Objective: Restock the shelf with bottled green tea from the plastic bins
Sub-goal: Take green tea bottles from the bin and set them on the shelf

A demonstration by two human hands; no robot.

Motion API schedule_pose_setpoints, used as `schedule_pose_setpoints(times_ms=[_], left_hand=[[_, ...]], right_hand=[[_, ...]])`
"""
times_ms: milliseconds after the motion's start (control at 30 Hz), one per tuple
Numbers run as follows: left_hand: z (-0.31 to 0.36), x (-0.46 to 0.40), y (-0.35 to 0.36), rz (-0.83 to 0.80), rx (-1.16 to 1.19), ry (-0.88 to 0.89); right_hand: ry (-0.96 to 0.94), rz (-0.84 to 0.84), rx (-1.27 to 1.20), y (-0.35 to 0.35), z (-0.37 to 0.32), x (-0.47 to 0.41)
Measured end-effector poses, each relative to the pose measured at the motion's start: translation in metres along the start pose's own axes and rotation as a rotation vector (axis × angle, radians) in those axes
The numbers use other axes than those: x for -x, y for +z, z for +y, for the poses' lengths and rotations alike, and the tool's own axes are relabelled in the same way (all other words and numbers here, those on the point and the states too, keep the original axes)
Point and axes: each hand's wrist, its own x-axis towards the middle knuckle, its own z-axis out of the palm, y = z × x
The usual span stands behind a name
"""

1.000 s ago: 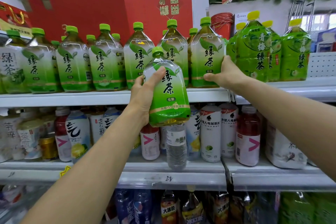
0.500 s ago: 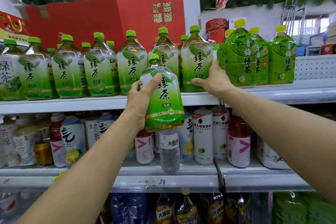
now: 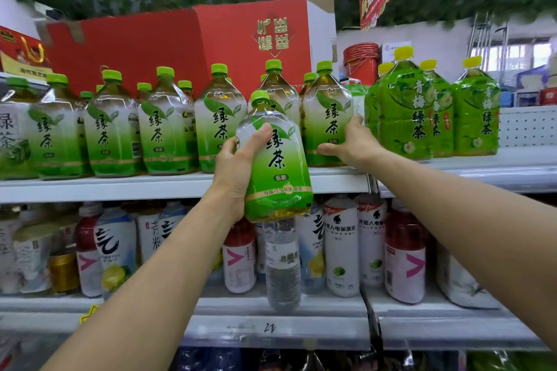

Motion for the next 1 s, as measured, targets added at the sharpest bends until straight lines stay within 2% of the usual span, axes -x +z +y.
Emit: schedule_pose_setpoints(times_ms=[333, 467, 500, 567, 633, 700, 767, 800, 867, 933, 1000], left_hand=[[-0.003, -0.004, -0.003, -0.008, 0.012, -0.017], [-0.002, -0.001, -0.001, -0.005, 0.001, -0.007], [-0.001, 0.000, -0.001, -0.007, -0.002, -0.001], [0.002, 0.006, -0.001, -0.009, -0.027, 0.020], [0.001, 0.013, -0.002, -0.015, -0.045, 0.047], [0.000, 0.016, -0.002, -0.040, -0.017, 0.126], [0.004, 0.019, 0.003, -0.070, 0.047, 0.202], [0.006, 0.018, 0.008, -0.075, 0.067, 0.251], [0.014, 0.018, 0.018, -0.098, 0.049, 0.373], [0.024, 0.014, 0.025, -0.155, -0.034, 0.445], [0.034, 0.008, 0.028, -0.244, -0.100, 0.461]], right_hand=[[0.047, 0.003, -0.013, 0.012, 0.003, -0.017], [0.108, -0.087, 0.062, 0.006, -0.001, -0.014], [0.097, -0.066, 0.066, 0.002, -0.002, -0.013], [-0.012, 0.087, 0.044, -0.006, -0.008, -0.004], [-0.163, 0.155, -0.190, -0.014, -0.018, 0.017], [-0.239, -0.040, -0.432, -0.016, -0.028, 0.048], [-0.238, -0.290, -0.452, -0.011, -0.034, 0.074], [-0.243, -0.354, -0.473, -0.006, -0.035, 0.080], [-0.267, -0.328, -0.580, 0.003, -0.033, 0.079], [-0.298, -0.229, -0.702, 0.000, -0.031, 0.075], [-0.313, -0.082, -0.724, -0.011, -0.032, 0.070]])
